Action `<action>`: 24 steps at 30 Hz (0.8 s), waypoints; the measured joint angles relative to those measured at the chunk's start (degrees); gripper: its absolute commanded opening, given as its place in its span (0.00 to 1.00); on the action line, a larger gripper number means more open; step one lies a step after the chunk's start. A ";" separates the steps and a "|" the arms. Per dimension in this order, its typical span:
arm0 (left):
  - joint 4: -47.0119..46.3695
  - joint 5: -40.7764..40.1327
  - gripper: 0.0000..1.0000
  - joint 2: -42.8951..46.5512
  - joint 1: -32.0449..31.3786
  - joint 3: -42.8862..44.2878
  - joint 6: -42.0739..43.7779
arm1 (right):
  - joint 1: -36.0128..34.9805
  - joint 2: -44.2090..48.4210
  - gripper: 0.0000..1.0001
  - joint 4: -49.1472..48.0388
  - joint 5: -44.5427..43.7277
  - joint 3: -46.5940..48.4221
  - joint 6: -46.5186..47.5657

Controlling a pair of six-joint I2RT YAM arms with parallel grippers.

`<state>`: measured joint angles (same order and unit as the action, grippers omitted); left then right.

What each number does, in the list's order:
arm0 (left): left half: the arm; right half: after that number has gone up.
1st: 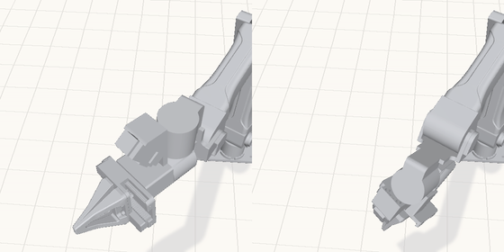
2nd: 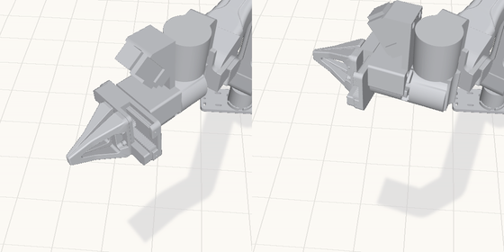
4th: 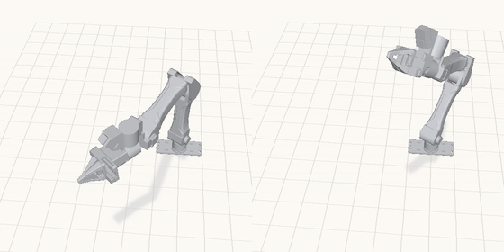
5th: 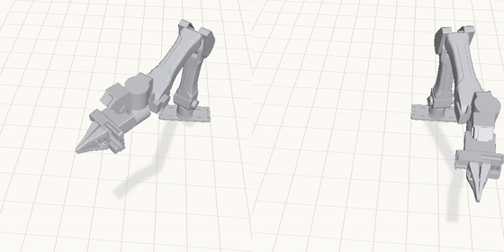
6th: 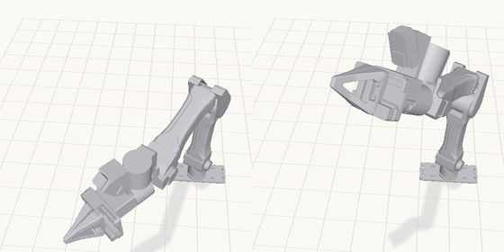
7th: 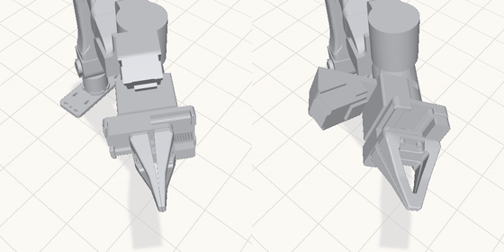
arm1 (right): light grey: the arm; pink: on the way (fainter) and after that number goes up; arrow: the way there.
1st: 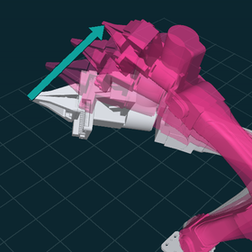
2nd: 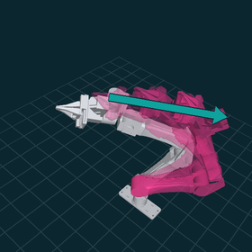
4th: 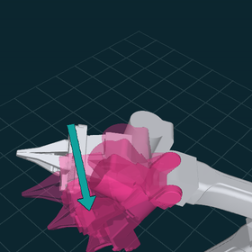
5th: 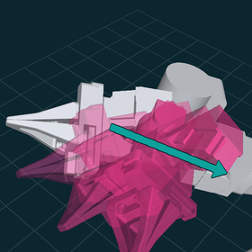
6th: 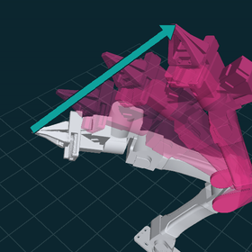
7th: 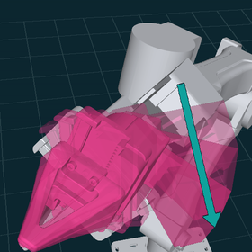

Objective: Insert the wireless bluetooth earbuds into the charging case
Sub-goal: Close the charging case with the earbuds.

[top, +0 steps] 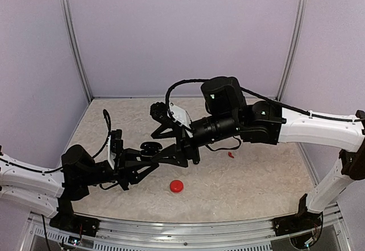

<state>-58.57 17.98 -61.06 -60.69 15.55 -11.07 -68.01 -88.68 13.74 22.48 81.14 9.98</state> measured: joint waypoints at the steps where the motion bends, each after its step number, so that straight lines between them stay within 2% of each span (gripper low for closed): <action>1: -0.02 -0.04 0.00 -0.02 0.00 0.00 -0.02 | 0.00 -0.04 0.66 0.09 1.09 0.00 0.00; 6: -0.02 -0.44 0.00 -0.22 0.57 0.00 -0.31 | 0.00 -0.04 0.60 0.44 7.30 0.02 0.37; 12: -0.11 -1.11 0.00 -0.17 1.81 0.00 -1.38 | 0.00 -0.04 0.61 1.99 12.39 0.02 0.96; 19: 0.92 -4.94 0.00 -0.13 4.70 0.04 -4.17 | 0.35 1.99 0.79 0.13 9.20 -2.78 0.44; 24: 9.68 -10.27 0.08 -0.35 11.82 3.91 -9.35 | 1.88 7.41 0.92 -4.46 -0.09 -8.52 -2.19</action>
<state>-48.88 7.70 -61.41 -48.86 19.46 -20.43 -66.13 -81.28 9.28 22.39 72.62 7.79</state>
